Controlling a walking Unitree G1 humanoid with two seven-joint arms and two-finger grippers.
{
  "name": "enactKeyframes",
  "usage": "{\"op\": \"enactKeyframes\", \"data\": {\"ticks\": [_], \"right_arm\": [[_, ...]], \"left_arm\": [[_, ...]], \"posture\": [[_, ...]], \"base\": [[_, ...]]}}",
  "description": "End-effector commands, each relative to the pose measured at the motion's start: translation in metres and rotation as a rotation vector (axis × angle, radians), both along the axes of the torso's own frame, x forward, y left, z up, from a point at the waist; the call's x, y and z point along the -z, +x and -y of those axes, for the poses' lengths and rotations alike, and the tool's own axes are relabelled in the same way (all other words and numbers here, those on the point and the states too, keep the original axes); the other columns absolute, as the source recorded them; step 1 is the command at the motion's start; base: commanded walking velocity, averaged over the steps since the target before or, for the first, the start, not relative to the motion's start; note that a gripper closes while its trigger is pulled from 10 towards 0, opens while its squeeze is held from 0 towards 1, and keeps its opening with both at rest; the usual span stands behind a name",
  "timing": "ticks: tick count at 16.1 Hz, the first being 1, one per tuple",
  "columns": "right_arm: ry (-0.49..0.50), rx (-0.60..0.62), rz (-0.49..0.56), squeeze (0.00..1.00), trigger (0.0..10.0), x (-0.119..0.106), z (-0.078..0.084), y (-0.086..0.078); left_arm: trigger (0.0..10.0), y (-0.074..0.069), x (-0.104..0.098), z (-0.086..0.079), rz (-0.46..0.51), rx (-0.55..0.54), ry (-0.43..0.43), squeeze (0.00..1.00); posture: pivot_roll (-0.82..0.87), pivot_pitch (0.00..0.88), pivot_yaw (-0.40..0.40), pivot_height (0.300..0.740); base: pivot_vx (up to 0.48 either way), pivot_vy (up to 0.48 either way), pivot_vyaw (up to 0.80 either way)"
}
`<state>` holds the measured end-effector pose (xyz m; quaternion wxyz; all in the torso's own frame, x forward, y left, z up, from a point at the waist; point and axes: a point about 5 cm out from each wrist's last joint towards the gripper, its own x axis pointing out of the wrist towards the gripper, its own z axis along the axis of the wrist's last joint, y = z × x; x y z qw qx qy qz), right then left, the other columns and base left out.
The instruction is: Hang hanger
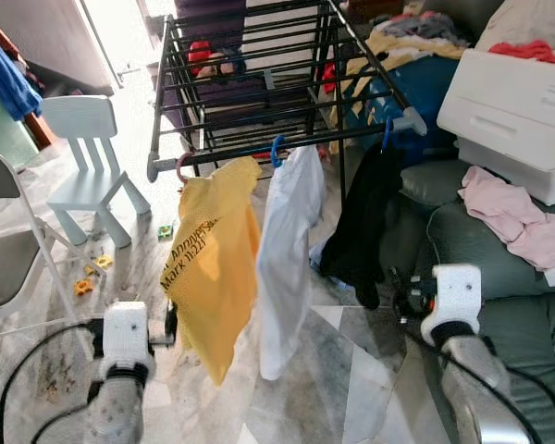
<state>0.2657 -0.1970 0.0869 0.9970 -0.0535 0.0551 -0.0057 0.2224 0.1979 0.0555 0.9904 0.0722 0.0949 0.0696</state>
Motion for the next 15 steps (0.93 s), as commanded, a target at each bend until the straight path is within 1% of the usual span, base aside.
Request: {"op": "enactKeyframes", "data": {"ticks": [1, 3, 4, 5, 6, 7, 9, 10, 13, 15], "right_arm": [[0.024, -0.045, 0.009, 0.0, 10.0, -0.003, -0.009, 0.01], [0.002, -0.078, 0.008, 0.0, 10.0, 0.0, -0.016, 0.02], [0.029, -0.1, 0.008, 0.0, 10.0, -0.007, -0.022, 0.031], [0.004, -0.147, 0.023, 0.0, 10.0, -0.011, -0.028, 0.039], [-0.014, -0.168, 0.027, 0.0, 10.0, -0.011, -0.03, 0.043], [-0.011, -0.153, 0.03, 0.0, 10.0, -0.013, -0.029, 0.048], [0.01, -0.131, 0.065, 0.0, 10.0, -0.021, -0.031, 0.057], [0.005, -0.124, 0.09, 0.0, 10.0, -0.025, -0.031, 0.061], [0.01, -0.124, 0.104, 0.0, 10.0, -0.028, -0.033, 0.065], [0.021, -0.123, 0.101, 0.0, 10.0, -0.025, -0.034, 0.065]], "left_arm": [[10.0, 0.006, -0.003, -0.007, 0.022, -0.041, 0.01, 0.0], [10.0, 0.013, 0.0, -0.007, 0.038, -0.063, 0.035, 0.0], [10.0, 0.023, -0.009, -0.008, 0.07, -0.093, 0.003, 0.0], [10.0, 0.033, -0.014, -0.007, 0.092, -0.087, 0.01, 0.0], [10.0, 0.04, -0.015, -0.008, 0.111, -0.093, 0.016, 0.0], [10.0, 0.046, -0.018, -0.008, 0.127, -0.104, 0.007, 0.0], [10.0, 0.06, -0.025, -0.005, 0.157, -0.104, -0.004, 0.0], [10.0, 0.068, -0.031, 0.001, 0.175, -0.09, -0.009, 0.0], [10.0, 0.075, -0.033, 0.012, 0.185, -0.046, -0.002, 0.0], [10.0, 0.074, -0.026, 0.016, 0.166, -0.038, -0.041, 0.0]], "posture": [[-0.11, 0.0, 0.094, 0.74], [-0.1, 0.0, 0.067, 0.74], [-0.09, 0.0, 0.056, 0.74], [-0.09, 0.0, 0.045, 0.74], [-0.1, 0.0, 0.045, 0.74], [-0.11, 0.0, 0.047, 0.74], [-0.12, 0.0, 0.076, 0.74], [-0.12, 0.0, 0.099, 0.74], [-0.13, 0.0, 0.113, 0.74], [-0.14, 0.0, 0.118, 0.74]], "base": [[0.0, 0.0, 0.0], [0.0, 0.0, 0.0], [0.0, 0.0, 0.0], [0.0, 0.0, 0.0], [0.0, 0.0, 0.0], [0.0, 0.0, 0.8], [0.0, 0.0, 0.8], [0.0, 0.0, 0.8], [0.0, 0.0, 0.8], [0.0, 0.0, 0.8]]}}
